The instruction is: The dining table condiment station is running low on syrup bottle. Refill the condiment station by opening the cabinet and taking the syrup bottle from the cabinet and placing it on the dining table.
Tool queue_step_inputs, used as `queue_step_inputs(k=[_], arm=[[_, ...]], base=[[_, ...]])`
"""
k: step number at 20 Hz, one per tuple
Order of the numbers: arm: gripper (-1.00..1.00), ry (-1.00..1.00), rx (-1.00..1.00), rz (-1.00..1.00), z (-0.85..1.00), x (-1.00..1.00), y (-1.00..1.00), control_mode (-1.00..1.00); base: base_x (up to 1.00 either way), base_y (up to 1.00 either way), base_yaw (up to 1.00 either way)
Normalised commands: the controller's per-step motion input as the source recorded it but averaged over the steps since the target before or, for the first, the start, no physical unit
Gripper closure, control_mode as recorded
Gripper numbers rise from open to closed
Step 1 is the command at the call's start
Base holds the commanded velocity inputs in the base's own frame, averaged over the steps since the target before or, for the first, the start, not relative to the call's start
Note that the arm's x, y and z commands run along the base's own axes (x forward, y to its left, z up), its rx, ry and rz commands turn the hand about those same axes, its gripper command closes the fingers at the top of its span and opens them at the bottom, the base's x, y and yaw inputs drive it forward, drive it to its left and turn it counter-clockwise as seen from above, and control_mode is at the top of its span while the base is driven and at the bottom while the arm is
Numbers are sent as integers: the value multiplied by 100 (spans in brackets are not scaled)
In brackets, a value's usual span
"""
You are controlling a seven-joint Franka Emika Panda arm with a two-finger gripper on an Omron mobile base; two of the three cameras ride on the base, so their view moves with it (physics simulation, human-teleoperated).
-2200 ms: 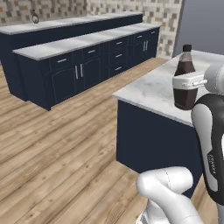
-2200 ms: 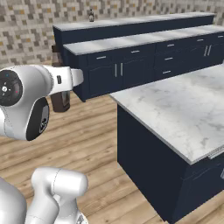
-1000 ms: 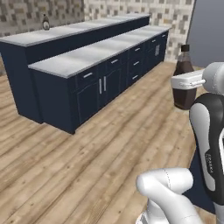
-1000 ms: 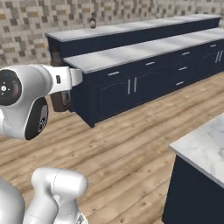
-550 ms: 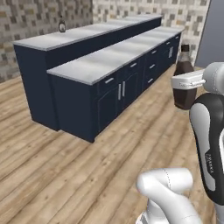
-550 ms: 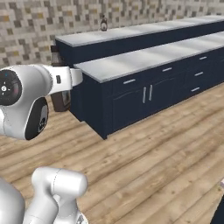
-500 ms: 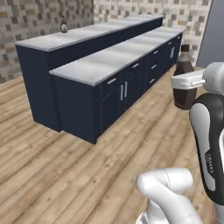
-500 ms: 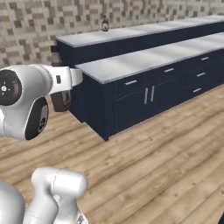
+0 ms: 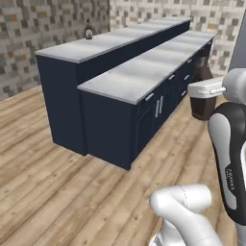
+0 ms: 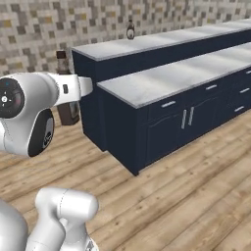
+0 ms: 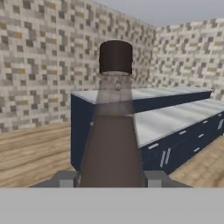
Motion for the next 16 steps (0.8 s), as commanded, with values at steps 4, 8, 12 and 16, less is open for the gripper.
queue_step_inputs(k=[4,8,12,16], arm=[[100,0,0,0,0,0,0,100],[100,0,0,0,0,0,0,100],[100,0,0,0,0,0,0,100],[100,0,0,0,0,0,0,100]], base=[[100,97,-19],[100,99,-27],[100,100,-33],[100,100,-34]])
